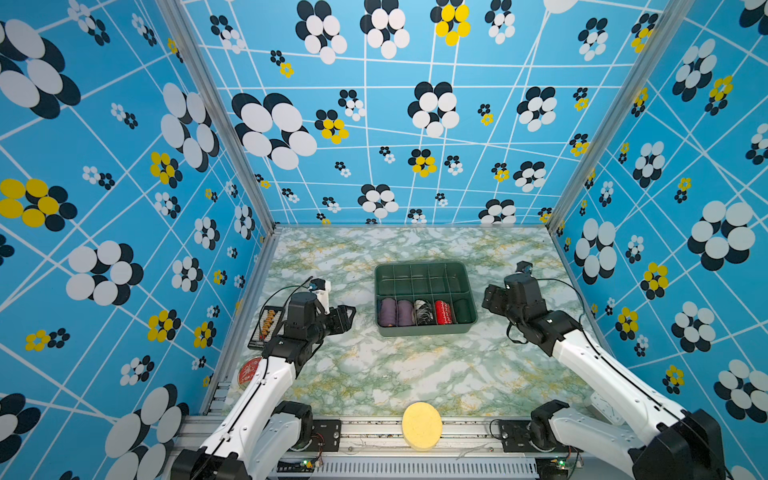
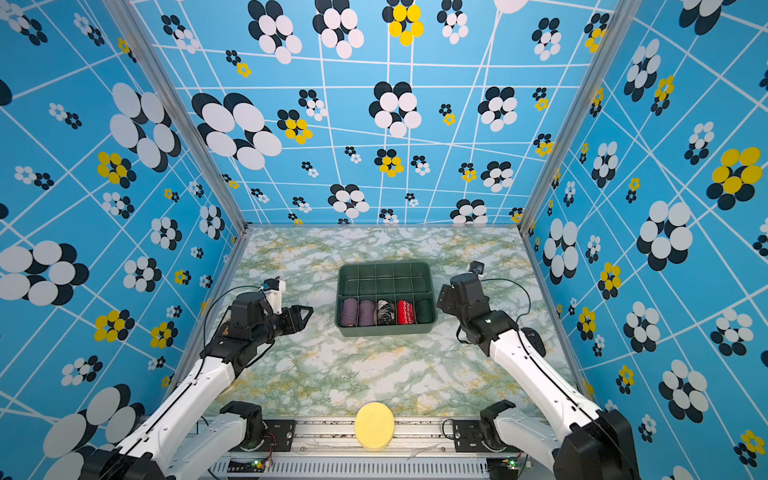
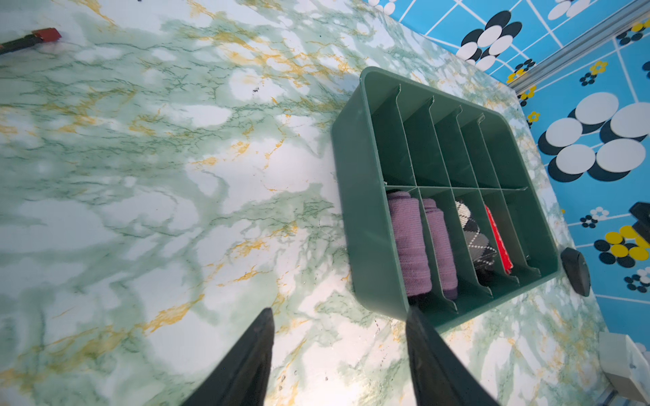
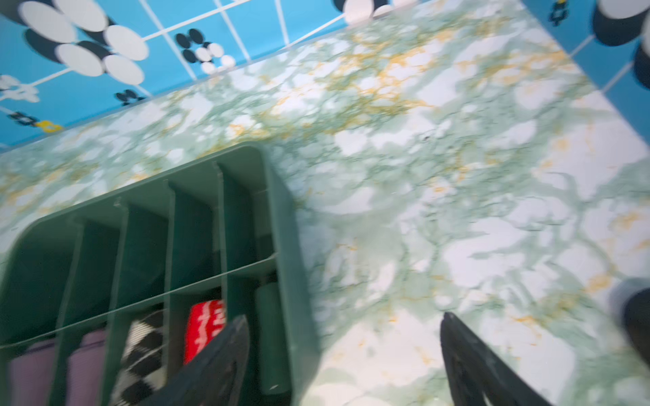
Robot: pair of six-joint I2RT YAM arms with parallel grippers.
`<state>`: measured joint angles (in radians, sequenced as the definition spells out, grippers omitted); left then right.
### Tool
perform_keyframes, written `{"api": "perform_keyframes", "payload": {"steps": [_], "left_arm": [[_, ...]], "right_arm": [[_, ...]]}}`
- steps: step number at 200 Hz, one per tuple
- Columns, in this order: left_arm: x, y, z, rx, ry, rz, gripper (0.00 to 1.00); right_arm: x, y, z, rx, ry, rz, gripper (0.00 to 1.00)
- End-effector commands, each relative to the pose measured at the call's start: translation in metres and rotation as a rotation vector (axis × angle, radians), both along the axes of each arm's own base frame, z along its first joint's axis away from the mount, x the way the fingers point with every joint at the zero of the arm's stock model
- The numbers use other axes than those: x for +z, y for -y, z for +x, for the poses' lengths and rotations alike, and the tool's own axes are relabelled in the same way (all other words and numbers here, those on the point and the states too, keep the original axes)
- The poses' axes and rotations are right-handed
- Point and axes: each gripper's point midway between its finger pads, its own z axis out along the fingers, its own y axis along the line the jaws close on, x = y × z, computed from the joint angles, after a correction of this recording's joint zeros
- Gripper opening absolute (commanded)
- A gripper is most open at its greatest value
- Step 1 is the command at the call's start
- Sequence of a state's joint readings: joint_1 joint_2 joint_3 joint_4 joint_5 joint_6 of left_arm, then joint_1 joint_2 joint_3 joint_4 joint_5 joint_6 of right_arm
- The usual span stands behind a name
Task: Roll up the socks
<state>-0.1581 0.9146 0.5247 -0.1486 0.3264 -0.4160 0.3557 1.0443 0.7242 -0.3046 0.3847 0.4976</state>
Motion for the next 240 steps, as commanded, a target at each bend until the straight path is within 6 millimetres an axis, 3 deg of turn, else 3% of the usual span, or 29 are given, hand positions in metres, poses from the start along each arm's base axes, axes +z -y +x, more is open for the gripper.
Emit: {"api": "perform_keyframes", "payload": {"steps": [1, 6, 13, 38, 42, 79, 121, 173, 240], "left_arm": [[0.002, 0.001, 0.008, -0.012, 0.027, 0.000, 0.72], [0.001, 0.001, 0.009, -0.011, 0.023, 0.002, 0.77], [0.000, 0.001, 0.010, -0.010, 0.016, 0.004, 1.00], [-0.001, -0.001, 0.017, 0.003, 0.013, 0.011, 0.99], [0.000, -0.002, 0.017, 0.006, 0.016, 0.014, 0.99], [0.008, -0.016, 0.024, 0.069, 0.071, 0.070, 0.99], [0.019, -0.039, 0.027, 0.162, 0.143, 0.177, 0.99], [0.013, -0.059, 0.029, 0.261, 0.174, 0.231, 0.99], [0.013, -0.089, 0.034, 0.418, 0.330, 0.311, 0.99]], "right_arm": [[0.002, 0.036, 0.005, -0.082, 0.097, -0.109, 0.92], [-0.001, 0.043, 0.005, -0.099, 0.102, -0.118, 0.92], [-0.006, 0.053, 0.005, -0.121, 0.100, -0.126, 0.92], [-0.022, 0.081, 0.009, -0.181, 0.076, -0.127, 0.92], [-0.024, 0.094, 0.009, -0.215, 0.073, -0.126, 0.92], [-0.032, 0.123, 0.022, -0.254, 0.100, -0.146, 0.92], [-0.042, 0.126, 0.036, -0.234, 0.151, -0.120, 0.93], [-0.057, 0.129, 0.053, -0.242, 0.237, -0.137, 0.92], [-0.057, 0.127, 0.057, -0.211, 0.290, -0.162, 0.93]]}}
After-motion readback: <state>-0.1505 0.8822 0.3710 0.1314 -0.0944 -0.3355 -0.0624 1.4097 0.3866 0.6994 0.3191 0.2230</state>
